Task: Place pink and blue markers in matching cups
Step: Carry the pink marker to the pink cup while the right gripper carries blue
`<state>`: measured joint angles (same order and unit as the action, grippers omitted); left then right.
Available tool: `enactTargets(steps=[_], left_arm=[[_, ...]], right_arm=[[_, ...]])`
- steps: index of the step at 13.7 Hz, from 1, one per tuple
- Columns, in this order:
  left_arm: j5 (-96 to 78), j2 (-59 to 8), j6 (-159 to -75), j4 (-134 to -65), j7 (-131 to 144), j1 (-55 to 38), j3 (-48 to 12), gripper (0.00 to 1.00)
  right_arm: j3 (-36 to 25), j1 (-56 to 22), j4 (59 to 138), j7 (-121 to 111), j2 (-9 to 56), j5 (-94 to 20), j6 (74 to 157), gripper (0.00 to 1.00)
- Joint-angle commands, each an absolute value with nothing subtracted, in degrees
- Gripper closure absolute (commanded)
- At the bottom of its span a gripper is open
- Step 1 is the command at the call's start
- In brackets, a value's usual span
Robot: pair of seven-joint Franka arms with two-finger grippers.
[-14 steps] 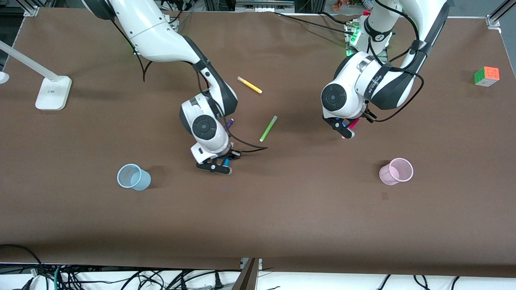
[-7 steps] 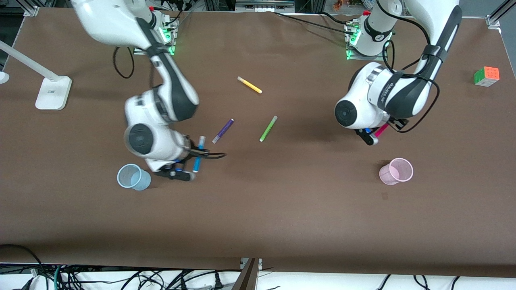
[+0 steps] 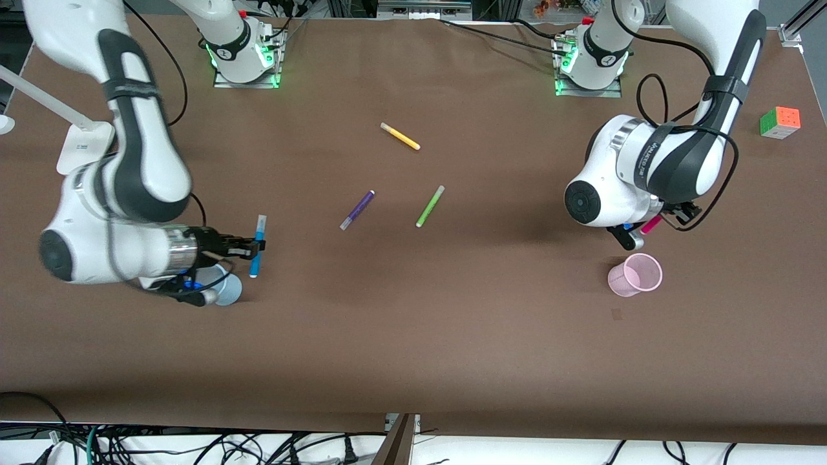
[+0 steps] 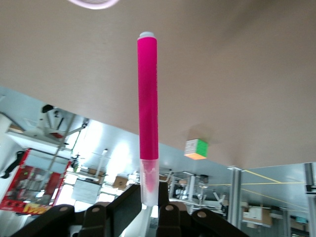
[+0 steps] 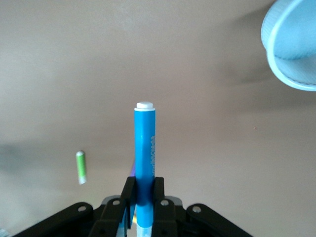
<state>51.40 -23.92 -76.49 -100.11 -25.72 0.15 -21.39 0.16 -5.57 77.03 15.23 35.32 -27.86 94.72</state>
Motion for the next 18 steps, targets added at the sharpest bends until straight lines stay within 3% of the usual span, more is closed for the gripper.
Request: enactTargets(steps=[1,8,14,18], left_arm=[[54.4,-27.2,-74.5,-94.3,-29.8,-1.2,-21.5,0.96],[69.1,-32.2,-75.3,-90.4,-34.7,-3.0,-21.5,0.94],[72.6,-37.6,-79.7,-90.5,-35.2,-1.9,-21.5,0.94],[72.2,-41.7,-80.1,-90.6,-35.2,-2.7,-21.7,0.87]], right_arm=[[1.1,-0.8,74.5,14.2,37.8,-34.2,91.0,1.00],[1.1,13.2,73.7,11.2,43.5,-51.7,81.6,1.00],[1.1,16.0,74.1,9.8,47.2,-52.1,81.6,1.00],[1.1,16.0,74.1,9.8,50.1,-52.0,81.6,1.00]])
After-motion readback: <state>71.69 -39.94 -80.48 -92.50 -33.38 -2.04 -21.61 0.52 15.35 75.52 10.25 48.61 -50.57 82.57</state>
